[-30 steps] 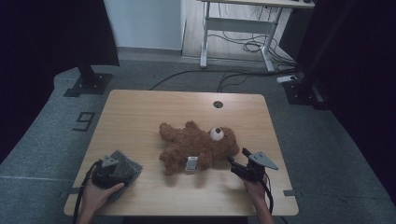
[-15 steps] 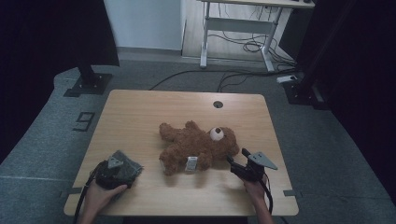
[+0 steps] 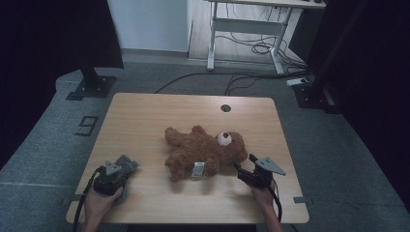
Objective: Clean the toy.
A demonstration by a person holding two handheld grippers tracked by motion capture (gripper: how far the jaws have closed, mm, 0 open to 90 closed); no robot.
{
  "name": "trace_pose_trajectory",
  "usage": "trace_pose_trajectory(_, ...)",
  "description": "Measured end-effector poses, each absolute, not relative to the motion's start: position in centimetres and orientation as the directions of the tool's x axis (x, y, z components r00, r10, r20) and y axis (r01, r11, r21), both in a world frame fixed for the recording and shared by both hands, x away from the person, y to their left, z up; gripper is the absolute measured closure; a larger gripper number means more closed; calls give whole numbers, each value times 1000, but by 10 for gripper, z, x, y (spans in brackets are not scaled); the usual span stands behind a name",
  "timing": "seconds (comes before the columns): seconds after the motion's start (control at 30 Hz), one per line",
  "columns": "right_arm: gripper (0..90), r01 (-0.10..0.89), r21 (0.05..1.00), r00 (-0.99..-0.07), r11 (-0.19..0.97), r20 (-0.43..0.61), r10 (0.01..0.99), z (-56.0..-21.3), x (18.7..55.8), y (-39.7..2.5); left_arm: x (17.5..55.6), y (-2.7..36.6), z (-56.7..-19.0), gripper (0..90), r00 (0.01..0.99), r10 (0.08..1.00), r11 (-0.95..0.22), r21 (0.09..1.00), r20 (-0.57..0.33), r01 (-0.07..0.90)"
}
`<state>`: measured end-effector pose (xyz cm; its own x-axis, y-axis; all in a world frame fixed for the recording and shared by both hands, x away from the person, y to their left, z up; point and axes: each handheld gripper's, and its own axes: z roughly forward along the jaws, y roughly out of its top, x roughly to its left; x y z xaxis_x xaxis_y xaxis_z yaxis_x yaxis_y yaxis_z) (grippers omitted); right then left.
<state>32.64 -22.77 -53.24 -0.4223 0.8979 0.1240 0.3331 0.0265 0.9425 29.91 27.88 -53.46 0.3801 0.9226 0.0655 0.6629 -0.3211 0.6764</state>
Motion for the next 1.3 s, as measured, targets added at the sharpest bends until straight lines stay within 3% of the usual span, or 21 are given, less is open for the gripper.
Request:
trace_pose_trajectory(0.13,232,324,946,-449,27,128,884,-529,325,-227,297,281,-528,725,390,921,-263,721,-11,641)
trace_pose_trajectory(0.4,177,334,942,-487,16,158,859,-521,342,-227,293,271,-513,726,445,892,-229,772,-77,592)
trace_pose_trajectory(0.63,134,417,908,-493,43,187,849,-525,364,-217,288,261,-494,722,498,859,-200,818,-119,540)
trace_pose_trajectory(0.7,166,424,905,-504,33,206,839,-528,365,-216,288,256,-486,723,521,843,-189,833,-134,520)
trace_pose_trajectory(0.93,432,421,904,-506,69,171,846,-530,359,-214,297,224,-468,721,602,786,-215,853,-137,475)
trace_pose_trajectory(1.3,510,417,907,-471,62,157,868,-532,337,-206,319,158,-459,718,719,662,-238,851,-210,468)
